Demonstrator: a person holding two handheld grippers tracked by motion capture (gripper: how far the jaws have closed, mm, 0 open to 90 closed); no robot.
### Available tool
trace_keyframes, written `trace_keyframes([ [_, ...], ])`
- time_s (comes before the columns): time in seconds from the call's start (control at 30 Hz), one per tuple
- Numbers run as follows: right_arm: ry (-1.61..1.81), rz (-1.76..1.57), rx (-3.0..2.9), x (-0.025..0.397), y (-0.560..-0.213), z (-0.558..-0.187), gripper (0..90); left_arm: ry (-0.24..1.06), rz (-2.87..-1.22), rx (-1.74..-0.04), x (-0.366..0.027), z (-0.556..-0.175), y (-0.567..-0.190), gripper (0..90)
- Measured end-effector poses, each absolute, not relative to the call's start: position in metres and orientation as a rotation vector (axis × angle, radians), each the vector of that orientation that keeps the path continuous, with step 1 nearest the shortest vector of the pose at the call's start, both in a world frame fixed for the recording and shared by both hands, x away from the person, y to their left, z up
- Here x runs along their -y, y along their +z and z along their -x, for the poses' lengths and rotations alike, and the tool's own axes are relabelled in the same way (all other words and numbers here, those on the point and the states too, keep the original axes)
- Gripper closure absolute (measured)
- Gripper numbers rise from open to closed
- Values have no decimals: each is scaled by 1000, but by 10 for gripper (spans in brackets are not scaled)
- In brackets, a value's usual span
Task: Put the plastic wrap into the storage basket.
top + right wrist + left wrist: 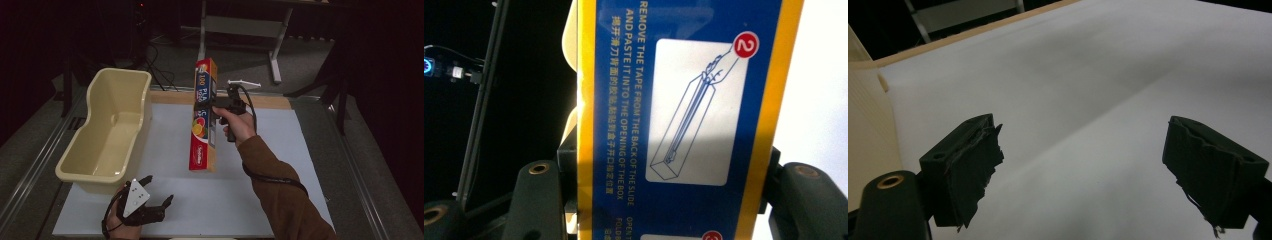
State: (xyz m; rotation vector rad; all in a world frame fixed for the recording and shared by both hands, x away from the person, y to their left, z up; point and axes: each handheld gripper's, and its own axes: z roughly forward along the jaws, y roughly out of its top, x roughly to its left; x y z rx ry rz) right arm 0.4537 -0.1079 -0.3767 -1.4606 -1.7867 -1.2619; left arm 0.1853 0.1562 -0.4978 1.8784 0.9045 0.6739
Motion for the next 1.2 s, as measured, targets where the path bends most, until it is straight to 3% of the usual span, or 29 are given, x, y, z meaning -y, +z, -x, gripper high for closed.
trace_keyframes([
  [0.77,-1258,1368,1752,42,-359,-460,399,672,-1867,-903,-156,-184,-499,148],
  [1.2,-1205,1322,1679,-2,-369,-461,397,672,-1867,-896,-155,-184,-499,148],
])
